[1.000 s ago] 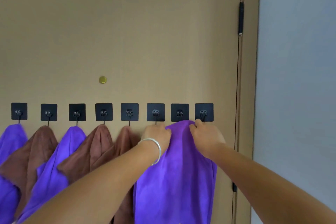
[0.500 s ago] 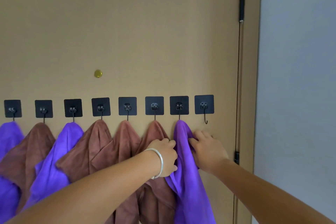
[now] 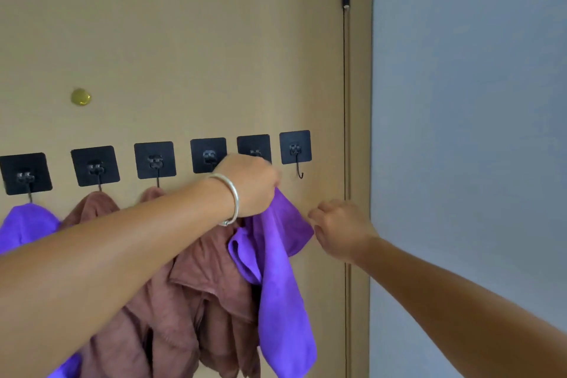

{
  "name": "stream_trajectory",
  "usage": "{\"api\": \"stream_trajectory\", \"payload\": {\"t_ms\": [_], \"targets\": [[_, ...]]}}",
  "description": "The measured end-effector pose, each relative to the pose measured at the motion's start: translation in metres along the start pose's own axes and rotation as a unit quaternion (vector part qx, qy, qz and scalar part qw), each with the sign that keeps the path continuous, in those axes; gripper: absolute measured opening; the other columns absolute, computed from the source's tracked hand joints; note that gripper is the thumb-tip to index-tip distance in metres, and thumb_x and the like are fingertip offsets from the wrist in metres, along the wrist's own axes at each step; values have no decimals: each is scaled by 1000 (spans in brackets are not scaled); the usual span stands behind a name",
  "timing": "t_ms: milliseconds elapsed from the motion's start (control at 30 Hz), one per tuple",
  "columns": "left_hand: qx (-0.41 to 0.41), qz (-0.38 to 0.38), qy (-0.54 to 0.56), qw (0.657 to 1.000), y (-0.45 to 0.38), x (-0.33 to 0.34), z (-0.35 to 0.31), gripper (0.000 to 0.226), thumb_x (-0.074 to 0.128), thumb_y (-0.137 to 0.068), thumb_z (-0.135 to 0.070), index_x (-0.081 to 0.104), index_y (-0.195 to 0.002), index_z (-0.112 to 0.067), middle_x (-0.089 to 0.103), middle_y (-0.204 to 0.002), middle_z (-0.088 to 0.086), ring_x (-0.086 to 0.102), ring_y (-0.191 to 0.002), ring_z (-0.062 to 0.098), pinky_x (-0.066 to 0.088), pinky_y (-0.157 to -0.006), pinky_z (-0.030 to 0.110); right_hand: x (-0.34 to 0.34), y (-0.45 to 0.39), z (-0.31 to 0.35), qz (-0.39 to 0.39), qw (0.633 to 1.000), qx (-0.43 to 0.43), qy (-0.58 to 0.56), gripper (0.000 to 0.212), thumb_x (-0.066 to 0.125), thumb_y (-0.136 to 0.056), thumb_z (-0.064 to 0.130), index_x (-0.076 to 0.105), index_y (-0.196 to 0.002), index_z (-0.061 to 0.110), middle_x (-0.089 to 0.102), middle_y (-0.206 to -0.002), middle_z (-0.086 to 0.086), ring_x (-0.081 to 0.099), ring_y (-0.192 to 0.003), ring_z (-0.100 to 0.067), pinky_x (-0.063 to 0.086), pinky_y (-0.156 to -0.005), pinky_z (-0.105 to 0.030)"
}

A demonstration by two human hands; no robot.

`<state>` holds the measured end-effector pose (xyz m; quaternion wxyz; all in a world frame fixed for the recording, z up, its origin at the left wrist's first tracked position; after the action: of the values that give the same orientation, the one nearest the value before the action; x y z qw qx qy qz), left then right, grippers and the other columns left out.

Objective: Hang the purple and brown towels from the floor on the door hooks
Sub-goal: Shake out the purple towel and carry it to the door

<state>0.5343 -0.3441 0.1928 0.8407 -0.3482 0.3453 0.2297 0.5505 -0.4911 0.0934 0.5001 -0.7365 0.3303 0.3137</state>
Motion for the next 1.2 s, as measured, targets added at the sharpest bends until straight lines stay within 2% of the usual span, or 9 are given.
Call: {"api": "stream_trajectory", "payload": {"t_ms": [67, 133, 267, 367, 567, 733, 1000, 1200], "targets": [[3, -59, 19, 998, -9, -2, -10, 16, 39, -93, -24, 55, -93, -21, 59, -101, -2, 57, -84, 24, 40, -64, 33, -14, 10, -15, -4, 998, 63, 21, 32, 39, -94, 22, 56, -121, 19, 59, -110, -4, 54, -100, -26, 39, -82, -34], [3, -75, 24, 997, -16, 8, -23, 24, 40, -95, -32, 52, -112, -20, 55, -111, 1, 55, -95, 24, 35, -68, 34, -26, 24, -30, 7, 992, 125, 33, 32, 41, -94, 24, 53, -123, 20, 57, -113, -3, 53, -100, -24, 39, -84, -36], [37, -87, 97, 991, -22, 26, -45, 57, 42, -94, -49, 32, -141, -18, 42, -138, 5, 43, -124, 27, 39, -92, 41, -50, 56, -50, 42, 975, 211, 54, 51, 45, -95, 39, 37, -141, 21, 46, -138, -3, 45, -123, -25, 37, -102, -39], [81, -107, 132, 982, -21, 26, -63, 70, 40, -94, -54, 17, -150, -19, 34, -144, 7, 36, -131, 29, 33, -104, 45, -66, 83, -51, 52, 965, 246, 78, 61, 43, -96, 44, 24, -150, 23, 33, -151, -1, 33, -136, -23, 28, -111, -38], [129, -158, 210, 956, -14, 7, -109, 75, 35, -94, -57, 7, -153, -20, 23, -155, 6, 26, -140, 26, 22, -110, 47, -113, 148, -38, 7, 919, 367, 146, 53, 47, -92, 39, 38, -142, 23, 42, -144, -1, 39, -131, -23, 27, -108, -37], [193, -237, 285, 909, 12, -42, -165, 73, 37, -94, -55, 13, -152, -18, 28, -153, 4, 30, -139, 21, 24, -109, 42, -170, 216, -16, -16, 893, 393, 218, 43, 59, -86, 31, 55, -127, 19, 55, -127, -3, 52, -116, -27, 37, -101, -40], [304, -299, 351, 834, 72, -144, -254, 71, 34, -95, -54, 12, -153, -18, 28, -153, 3, 38, -133, 20, 30, -105, 37, -275, 346, 1, 38, 811, 493, 312, 41, 54, -89, 35, 51, -128, 20, 52, -127, -1, 50, -117, -23, 35, -104, -38], [384, -324, 379, 777, 139, -240, -332, 73, 34, -96, -56, 11, -153, -18, 26, -155, 6, 30, -140, 21, 25, -114, 42, -354, 460, 30, 73, 736, 565, 366, 43, 51, -90, 39, 50, -130, 23, 52, -129, -2, 50, -118, -23, 36, -103, -37]]}}
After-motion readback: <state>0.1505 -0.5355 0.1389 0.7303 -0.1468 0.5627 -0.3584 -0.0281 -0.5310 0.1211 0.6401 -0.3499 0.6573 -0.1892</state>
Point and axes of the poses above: each hand's wrist, its own y-axis away from the middle knuckle, its own x-axis out of the palm, z = x × y, the point moved 6 cm from there along -y, towards the middle knuckle
